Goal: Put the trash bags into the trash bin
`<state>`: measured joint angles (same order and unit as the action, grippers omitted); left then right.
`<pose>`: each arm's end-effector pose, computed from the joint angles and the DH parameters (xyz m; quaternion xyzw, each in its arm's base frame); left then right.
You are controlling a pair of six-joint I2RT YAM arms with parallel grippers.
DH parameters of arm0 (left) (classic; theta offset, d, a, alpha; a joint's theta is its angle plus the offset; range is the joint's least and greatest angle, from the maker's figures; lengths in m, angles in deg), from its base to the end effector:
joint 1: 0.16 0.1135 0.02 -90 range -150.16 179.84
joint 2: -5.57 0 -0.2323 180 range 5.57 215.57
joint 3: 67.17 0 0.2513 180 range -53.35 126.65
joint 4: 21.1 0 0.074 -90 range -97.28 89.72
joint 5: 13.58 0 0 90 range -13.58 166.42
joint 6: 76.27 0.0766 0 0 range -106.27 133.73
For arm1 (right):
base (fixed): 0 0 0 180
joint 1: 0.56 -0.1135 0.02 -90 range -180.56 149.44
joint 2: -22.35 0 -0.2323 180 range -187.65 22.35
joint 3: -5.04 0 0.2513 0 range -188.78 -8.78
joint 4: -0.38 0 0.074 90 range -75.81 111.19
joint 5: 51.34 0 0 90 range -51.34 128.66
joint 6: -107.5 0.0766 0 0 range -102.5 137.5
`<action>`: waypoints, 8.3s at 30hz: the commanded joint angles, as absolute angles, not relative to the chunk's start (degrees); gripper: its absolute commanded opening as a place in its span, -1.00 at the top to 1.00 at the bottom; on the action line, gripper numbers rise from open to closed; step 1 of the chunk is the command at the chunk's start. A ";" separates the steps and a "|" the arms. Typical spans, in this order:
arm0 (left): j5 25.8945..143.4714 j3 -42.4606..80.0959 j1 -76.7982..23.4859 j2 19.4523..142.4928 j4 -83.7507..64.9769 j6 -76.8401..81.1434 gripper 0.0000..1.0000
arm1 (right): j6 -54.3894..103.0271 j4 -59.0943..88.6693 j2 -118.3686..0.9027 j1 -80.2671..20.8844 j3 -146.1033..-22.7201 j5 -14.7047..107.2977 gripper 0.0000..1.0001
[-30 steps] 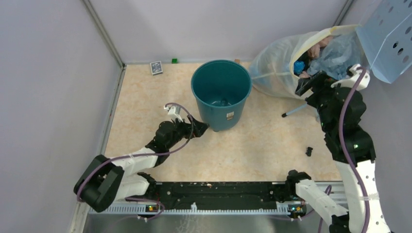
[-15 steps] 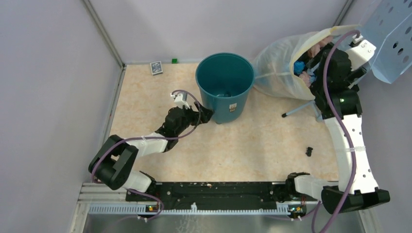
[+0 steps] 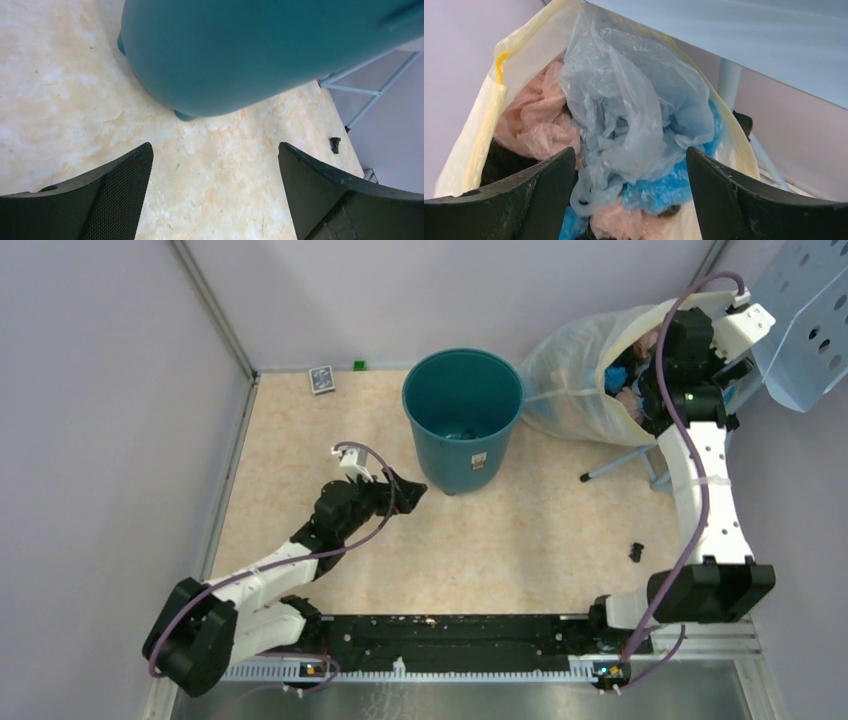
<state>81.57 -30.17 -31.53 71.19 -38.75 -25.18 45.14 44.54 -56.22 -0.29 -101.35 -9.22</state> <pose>0.2459 -0.1580 0.1761 -0.0221 0.7709 -0.3942 0.4998 0.3163 -0.0583 0.4232 0.4125 0.6513 -0.1860 0.6092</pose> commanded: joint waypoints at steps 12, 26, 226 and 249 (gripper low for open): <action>79.78 -36.73 -31.32 46.95 -20.78 -23.06 -0.97 | 48.45 40.96 -59.31 7.18 -106.83 6.02 1.00; 89.16 -34.04 -31.31 55.43 -25.26 -24.33 -0.97 | 44.71 36.45 -47.83 -1.80 -111.32 26.61 1.00; 80.73 -25.99 -11.50 47.08 12.54 -26.87 1.00 | 46.68 49.49 -39.53 -33.37 -67.29 30.80 1.00; 83.00 -24.14 -6.87 39.63 14.33 -27.64 1.00 | 47.02 53.26 -25.40 -0.79 -65.83 43.91 1.00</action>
